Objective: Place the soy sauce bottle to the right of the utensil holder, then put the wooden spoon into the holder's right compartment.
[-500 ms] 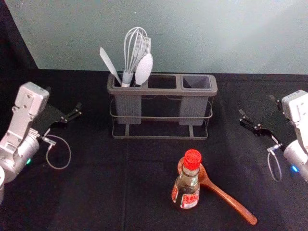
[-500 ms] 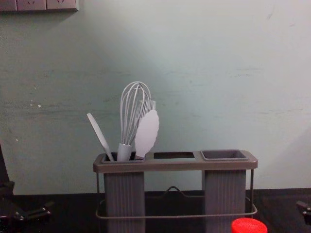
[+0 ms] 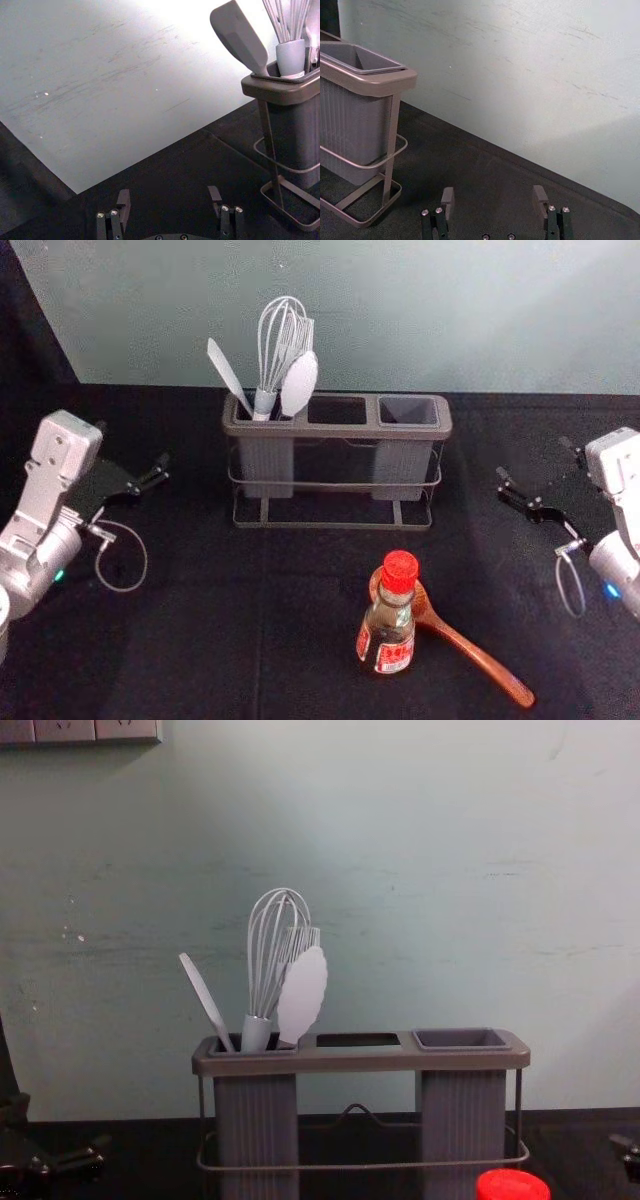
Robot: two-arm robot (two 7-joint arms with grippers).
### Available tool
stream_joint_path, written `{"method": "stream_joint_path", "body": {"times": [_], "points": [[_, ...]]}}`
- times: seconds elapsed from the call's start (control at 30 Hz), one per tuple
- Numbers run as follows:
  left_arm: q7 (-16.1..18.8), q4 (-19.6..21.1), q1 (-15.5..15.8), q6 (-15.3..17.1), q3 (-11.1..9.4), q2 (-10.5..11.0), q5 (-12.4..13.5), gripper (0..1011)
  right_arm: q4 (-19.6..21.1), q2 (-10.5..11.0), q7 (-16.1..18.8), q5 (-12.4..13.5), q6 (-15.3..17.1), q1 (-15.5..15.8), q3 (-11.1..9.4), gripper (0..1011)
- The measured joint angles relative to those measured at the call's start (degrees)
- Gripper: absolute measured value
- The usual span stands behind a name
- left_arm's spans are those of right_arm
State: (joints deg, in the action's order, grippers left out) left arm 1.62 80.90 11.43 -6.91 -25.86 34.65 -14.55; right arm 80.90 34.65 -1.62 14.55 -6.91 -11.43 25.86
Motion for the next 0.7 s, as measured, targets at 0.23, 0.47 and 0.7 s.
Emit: {"method": "stream_joint_path", "body": {"times": [0.23, 0.47, 0.7], "points": [[0.0, 0.0, 0.0, 0.0, 0.0, 0.0, 0.0, 1011, 0.0, 0.0, 0.0, 0.0, 0.0, 0.0, 0.0, 1004], [0.0, 0.0, 0.0, 0.0, 0.0, 0.0, 0.0, 1011, 0.0, 0.0, 0.0, 0.0, 0.0, 0.0, 0.0, 1004], [0.0, 0.0, 0.0, 0.0, 0.0, 0.0, 0.0, 1011, 0.0, 0.0, 0.0, 0.0, 0.0, 0.0, 0.0, 1004]]}}
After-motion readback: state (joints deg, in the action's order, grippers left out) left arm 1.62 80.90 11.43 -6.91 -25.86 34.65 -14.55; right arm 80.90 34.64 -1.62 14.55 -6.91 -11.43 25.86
